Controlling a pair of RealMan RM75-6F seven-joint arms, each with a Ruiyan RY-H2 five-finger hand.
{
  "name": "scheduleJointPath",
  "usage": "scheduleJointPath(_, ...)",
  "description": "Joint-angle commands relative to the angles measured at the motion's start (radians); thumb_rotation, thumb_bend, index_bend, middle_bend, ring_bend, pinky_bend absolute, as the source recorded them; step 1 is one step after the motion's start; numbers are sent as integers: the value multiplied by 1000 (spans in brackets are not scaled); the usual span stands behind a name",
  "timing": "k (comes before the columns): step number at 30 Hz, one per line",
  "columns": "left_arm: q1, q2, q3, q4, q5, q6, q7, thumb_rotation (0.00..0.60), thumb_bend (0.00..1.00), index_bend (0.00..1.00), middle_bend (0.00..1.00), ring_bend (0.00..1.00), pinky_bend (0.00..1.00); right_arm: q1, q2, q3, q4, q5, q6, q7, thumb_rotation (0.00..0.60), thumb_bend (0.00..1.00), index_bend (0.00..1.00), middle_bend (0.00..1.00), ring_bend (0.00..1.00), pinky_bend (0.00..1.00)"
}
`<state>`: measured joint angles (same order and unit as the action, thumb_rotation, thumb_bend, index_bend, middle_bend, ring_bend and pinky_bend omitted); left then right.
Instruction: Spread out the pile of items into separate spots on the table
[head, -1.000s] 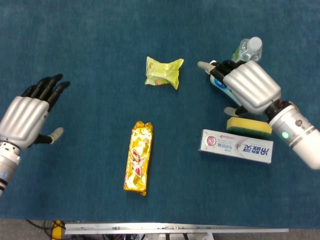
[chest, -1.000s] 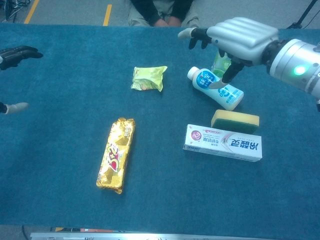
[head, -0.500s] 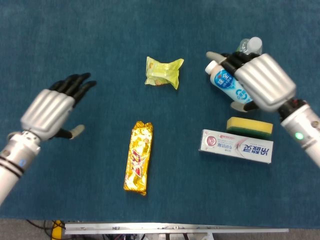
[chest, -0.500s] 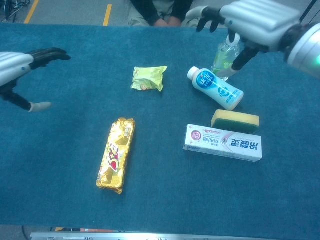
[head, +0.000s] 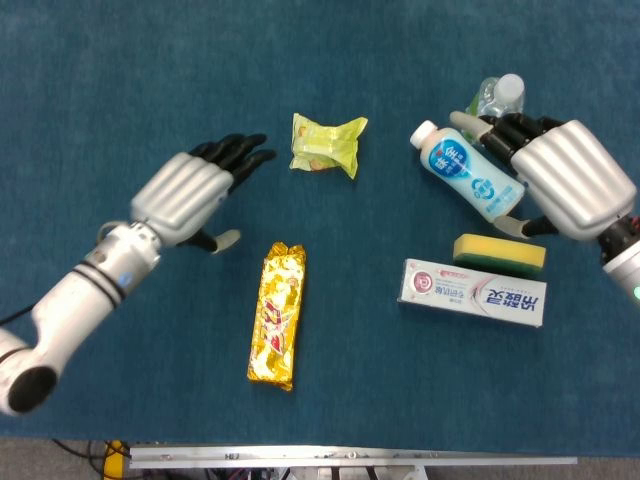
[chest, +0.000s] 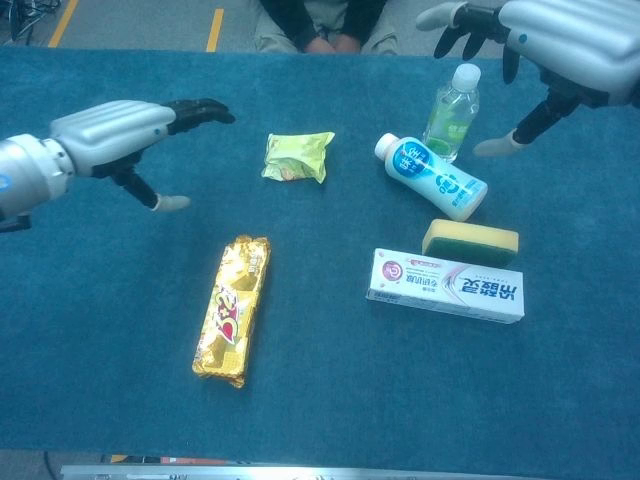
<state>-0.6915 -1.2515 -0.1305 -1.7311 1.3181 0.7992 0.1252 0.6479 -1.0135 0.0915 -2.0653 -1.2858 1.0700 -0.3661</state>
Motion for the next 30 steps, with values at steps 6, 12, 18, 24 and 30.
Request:
scheduleJointPath(6, -92, -115, -35, 133, -86, -77, 0, 600, 262, 0, 0, 0, 148, -8, -9, 0, 26, -23, -11, 30, 600, 68, 15, 260, 265, 457)
scheduleJointPath(12, -154, -186, -49, 216, -147, -129, 8, 600, 262, 0, 0, 0, 144, -5, -18, 14, 51, -18, -21, 50, 600, 68, 15, 260, 265, 457)
scheduleJointPath(18, -219, -265, -69, 307, -216, -170, 18, 600, 263, 0, 0, 0, 144, -4, -20, 29, 71, -11, -27, 78, 600, 68, 15, 260, 265, 457)
scheduleJointPath(24, -272, -336, -71, 405, -263, -196, 38, 600, 262, 0, 0, 0, 144, -4, -25, 37, 82, -7, -33, 98, 600, 68, 15, 260, 265, 457)
scheduleJointPath(30, -305, -382, -65, 492, -302, -211, 57, 600, 262, 0, 0, 0, 144, -4, -31, 43, 93, 0, -41, 109, 600, 68, 15, 260, 265, 457)
